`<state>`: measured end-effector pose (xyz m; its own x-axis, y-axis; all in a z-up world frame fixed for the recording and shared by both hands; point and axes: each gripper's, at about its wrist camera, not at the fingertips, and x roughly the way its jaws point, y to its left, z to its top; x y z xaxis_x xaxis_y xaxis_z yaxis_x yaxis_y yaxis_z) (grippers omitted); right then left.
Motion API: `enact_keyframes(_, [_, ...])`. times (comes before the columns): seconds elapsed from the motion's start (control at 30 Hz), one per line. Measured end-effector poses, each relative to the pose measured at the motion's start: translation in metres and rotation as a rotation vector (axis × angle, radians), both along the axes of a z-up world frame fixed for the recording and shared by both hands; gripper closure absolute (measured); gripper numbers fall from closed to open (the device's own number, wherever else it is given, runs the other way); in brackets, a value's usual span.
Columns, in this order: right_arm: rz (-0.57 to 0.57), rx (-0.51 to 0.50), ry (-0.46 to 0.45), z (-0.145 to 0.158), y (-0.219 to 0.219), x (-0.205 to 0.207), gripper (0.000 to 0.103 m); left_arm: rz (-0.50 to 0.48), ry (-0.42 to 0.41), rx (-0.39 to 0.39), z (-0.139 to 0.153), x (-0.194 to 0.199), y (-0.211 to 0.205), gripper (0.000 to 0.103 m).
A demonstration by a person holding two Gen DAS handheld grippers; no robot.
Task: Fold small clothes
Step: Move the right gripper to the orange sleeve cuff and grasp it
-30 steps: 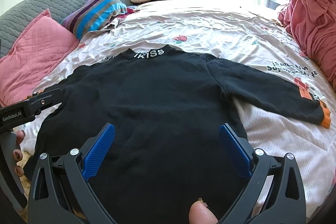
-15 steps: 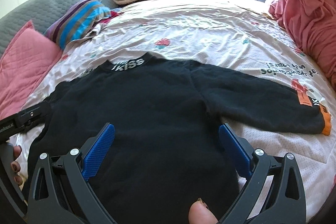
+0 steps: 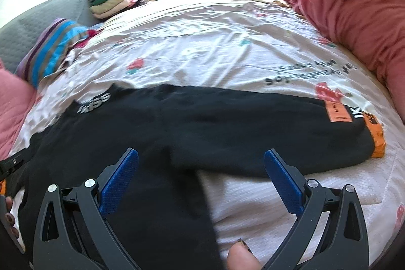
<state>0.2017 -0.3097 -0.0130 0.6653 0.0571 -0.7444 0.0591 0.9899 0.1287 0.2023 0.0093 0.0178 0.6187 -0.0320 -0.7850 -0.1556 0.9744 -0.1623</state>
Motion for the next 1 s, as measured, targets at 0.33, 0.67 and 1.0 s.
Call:
enact_keyframes(0.33, [-0.182, -0.002, 0.042, -0.013, -0.068, 0.0, 0.004, -0.036, 0.007, -0.018, -0.007, 0.031, -0.016, 0.009])
enact_keyframes(0.67, [-0.386, 0.088, 0.108, -0.034, -0.133, -0.02, 0.004, -0.054, 0.023, -0.02, -0.021, 0.049, -0.028, 0.009])
enact_keyframes(1.0, [-0.54, 0.296, 0.081, -0.044, -0.185, -0.015, 0.004, -0.025, 0.048, -0.021, -0.038, 0.073, -0.011, 0.009])
